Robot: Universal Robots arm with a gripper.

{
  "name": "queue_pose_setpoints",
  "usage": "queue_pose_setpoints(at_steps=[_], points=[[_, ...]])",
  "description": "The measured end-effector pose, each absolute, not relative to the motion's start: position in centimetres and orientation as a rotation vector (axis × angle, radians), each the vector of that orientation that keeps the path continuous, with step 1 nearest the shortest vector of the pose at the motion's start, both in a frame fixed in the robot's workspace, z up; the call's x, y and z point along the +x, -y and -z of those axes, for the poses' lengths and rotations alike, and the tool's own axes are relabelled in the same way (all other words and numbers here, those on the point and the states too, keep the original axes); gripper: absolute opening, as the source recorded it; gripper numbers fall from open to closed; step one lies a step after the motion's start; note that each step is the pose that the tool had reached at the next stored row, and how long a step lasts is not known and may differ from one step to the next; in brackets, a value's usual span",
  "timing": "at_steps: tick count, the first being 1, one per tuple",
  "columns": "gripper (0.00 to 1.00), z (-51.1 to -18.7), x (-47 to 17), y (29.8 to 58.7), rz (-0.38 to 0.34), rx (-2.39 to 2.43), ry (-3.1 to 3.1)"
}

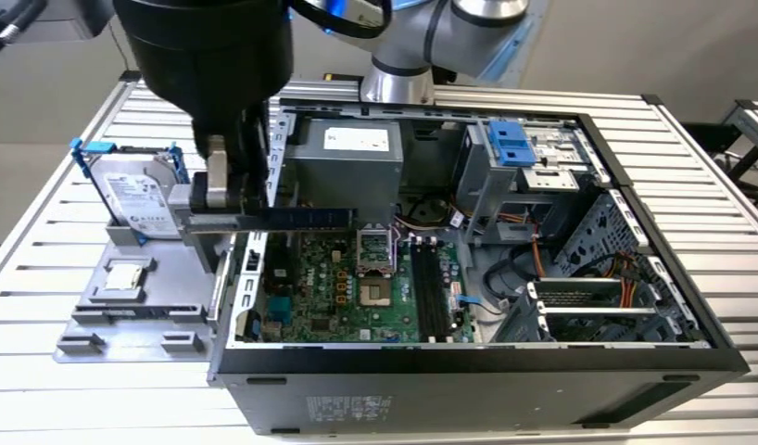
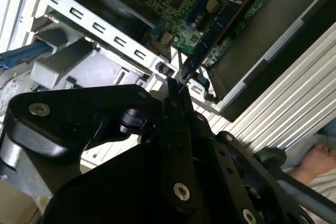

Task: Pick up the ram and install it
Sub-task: 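Pick up the ram and move it above insertion slot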

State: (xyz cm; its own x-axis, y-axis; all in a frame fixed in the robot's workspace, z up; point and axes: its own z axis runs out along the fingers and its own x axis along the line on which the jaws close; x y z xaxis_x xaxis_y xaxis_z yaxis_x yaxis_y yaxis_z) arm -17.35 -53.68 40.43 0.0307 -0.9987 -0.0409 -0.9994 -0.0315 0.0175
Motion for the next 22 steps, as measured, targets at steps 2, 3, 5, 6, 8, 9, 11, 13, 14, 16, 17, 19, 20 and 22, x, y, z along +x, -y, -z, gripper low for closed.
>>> queue_pose_setpoints(at_steps=[2, 3, 5, 6, 8, 9, 11, 13, 14, 16, 17, 19, 20, 22], points=[[0.00, -40.3, -16.5, 53.7, -0.065, -2.244, -2.175], [0.00, -40.2, -16.0, 53.7, -0.066, -2.244, -2.175], [0.00, -40.1, -15.1, 53.7, -0.066, -2.244, -2.176], [0.00, -40.1, -14.6, 53.7, -0.067, -2.244, -2.176], [0.00, -40.1, -13.7, 53.7, -0.066, -2.244, -2.175], [0.00, -40.1, -13.2, 53.7, -0.066, -2.244, -2.176], [0.00, -40.1, -12.3, 53.7, -0.066, -2.244, -2.176], [0.00, -40.1, -11.5, 53.7, -0.066, -2.244, -2.176], [0.00, -40.1, -11.0, 53.7, -0.066, -2.244, -2.176], [0.00, -40.1, -10.1, 53.7, -0.066, -2.244, -2.176], [0.00, -40.1, -9.6, 53.7, -0.066, -2.244, -2.176], [0.00, -40.1, -8.7, 53.7, -0.066, -2.244, -2.176], [0.00, -40.0, -8.3, 53.7, -0.066, -2.244, -2.176], [0.00, -40.0, -7.3, 53.7, -0.066, -2.244, -2.176]])
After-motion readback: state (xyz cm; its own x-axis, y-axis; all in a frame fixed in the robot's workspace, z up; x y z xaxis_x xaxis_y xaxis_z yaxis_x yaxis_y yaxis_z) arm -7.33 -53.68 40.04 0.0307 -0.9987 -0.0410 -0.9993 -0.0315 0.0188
